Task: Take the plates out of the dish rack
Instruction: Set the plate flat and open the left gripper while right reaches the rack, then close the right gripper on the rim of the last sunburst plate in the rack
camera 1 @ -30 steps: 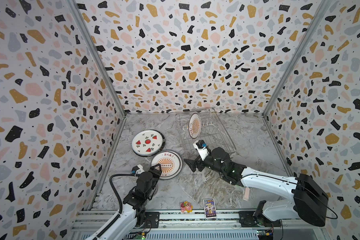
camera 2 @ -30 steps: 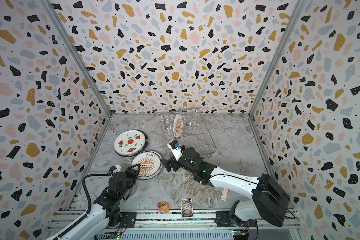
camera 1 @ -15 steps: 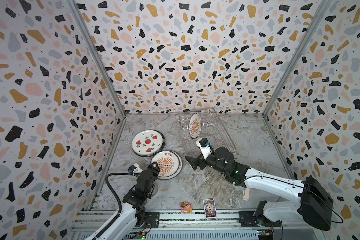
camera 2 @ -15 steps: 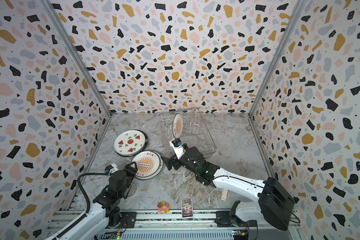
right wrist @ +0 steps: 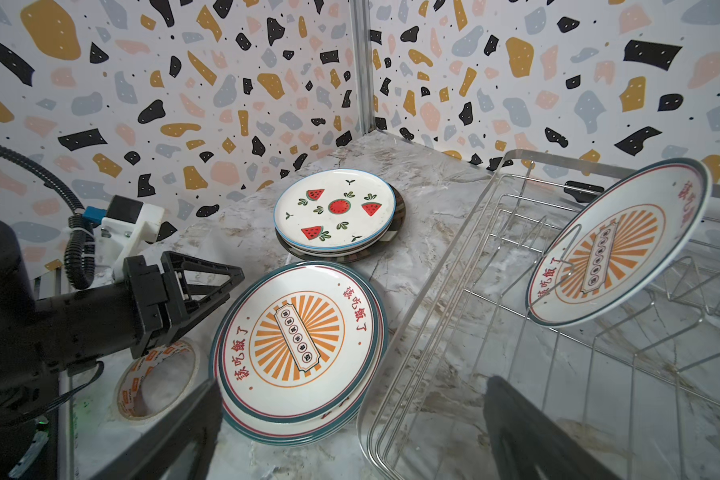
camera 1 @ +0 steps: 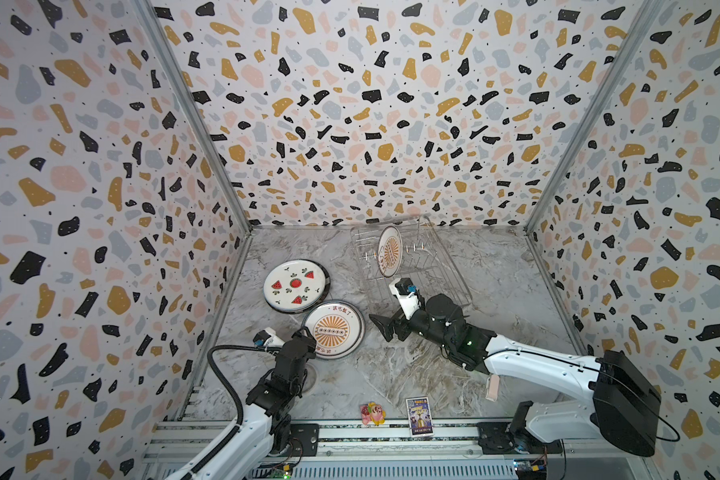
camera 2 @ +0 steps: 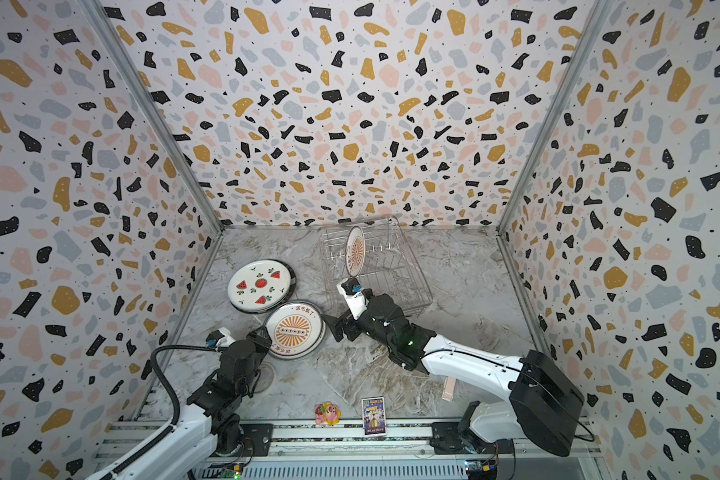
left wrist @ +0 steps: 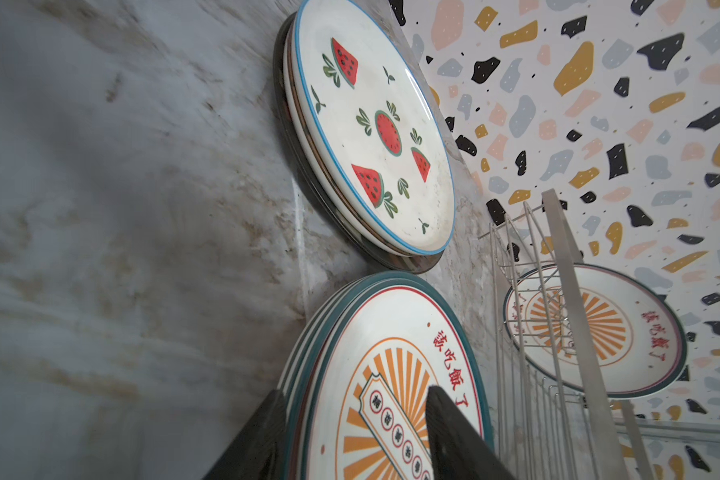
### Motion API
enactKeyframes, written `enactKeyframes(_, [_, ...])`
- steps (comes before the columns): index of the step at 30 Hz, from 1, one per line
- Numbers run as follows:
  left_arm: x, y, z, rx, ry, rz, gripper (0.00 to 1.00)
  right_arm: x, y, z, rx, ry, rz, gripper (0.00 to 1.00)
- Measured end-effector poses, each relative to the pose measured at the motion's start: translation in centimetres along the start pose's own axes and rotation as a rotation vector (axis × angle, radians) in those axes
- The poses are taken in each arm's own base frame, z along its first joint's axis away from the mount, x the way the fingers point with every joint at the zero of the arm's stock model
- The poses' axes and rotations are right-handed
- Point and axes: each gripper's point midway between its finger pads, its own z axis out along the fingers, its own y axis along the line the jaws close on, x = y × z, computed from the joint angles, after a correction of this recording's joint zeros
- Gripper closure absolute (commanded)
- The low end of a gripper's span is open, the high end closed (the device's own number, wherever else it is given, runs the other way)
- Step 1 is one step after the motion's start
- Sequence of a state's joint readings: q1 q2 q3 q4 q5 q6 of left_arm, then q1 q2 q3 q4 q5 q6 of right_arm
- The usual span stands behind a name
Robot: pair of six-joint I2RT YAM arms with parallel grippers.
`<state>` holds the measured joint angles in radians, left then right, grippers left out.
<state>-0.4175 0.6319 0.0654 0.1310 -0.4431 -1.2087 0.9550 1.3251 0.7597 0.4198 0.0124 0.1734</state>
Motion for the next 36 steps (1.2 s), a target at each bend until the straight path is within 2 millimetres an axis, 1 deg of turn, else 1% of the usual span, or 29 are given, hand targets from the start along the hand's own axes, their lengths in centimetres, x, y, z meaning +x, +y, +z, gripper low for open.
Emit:
enactKeyframes(4, [-0.7, -0.5, -0.2, 0.017, -0.034, 0.022, 0.0, 0.0, -0.5, 0.1, 0.013, -0.002, 0.004, 0.01])
enactKeyframes(7, [-1.4, -2.0, -0.6, 0.068, -0.058, 0.063, 0.0, -0.7, -1.5, 0.0, 0.037, -0.028, 0.017, 0.01])
enactKeyframes(8, [-1.6, -3.0, -0.9, 0.092, -0.062, 0.083, 0.0, -0.9, -2.2, 0.0, 0.051, -0.035, 0.027, 0.01])
enactKeyframes(11, [-2.2, -7.0, -1.9, 0.182, -0.071, 0.136, 0.0, -1.9, -5.0, -0.2, 0.106, -0.058, 0.067, 0.01])
enactKeyframes(14, [-2.3, -11.0, -2.7, 0.293, -0.076, 0.193, 0.0, -3.4, -7.2, -0.3, 0.151, -0.091, 0.093, 0.01])
enactKeyframes(16, [-1.8, -13.0, -3.0, 0.379, -0.064, 0.239, 0.0, -4.5, -8.4, -0.3, 0.174, -0.113, 0.106, 0.01])
enactKeyframes(19, [-0.3, -15.9, -3.6, 0.538, -0.027, 0.313, 0.0, -5.9, -10.4, 0.0, 0.208, -0.136, 0.126, 0.01])
enactKeyframes(22, [0.8, -17.8, -4.3, 0.655, -0.004, 0.368, 0.0, -6.7, -12.3, 0.6, 0.246, -0.144, 0.143, 0.01])
enactKeyframes(24, [1.4, -19.4, -5.2, 0.75, 0.003, 0.396, 0.0, -7.0, -13.7, 1.3, 0.283, -0.132, 0.156, 0.01])
enactKeyframes(27, [1.7, -21.0, -6.7, 0.868, -0.01, 0.429, 0.0, -7.4, -15.8, 2.6, 0.348, -0.105, 0.169, 0.01])
enactKeyframes(30, [1.8, -21.9, -7.6, 0.928, -0.028, 0.458, 0.0, -7.5, -17.4, 3.9, 0.379, -0.084, 0.172, 0.01])
enactKeyframes(32, [2.0, -22.1, -7.7, 0.944, -0.026, 0.475, 0.01, -7.0, -18.4, 4.6, 0.392, -0.061, 0.177, 0.01])
enactKeyframes(35, [2.6, -22.3, -7.2, 0.943, -0.013, 0.492, 0.01, -6.4, -20.0, 6.0, 0.415, -0.025, 0.187, 0.01])
enactKeyframes(36, [2.8, -22.4, -7.0, 0.943, -0.007, 0.497, 0.0, -6.1, -20.6, 6.5, 0.428, -0.011, 0.191, 0.02])
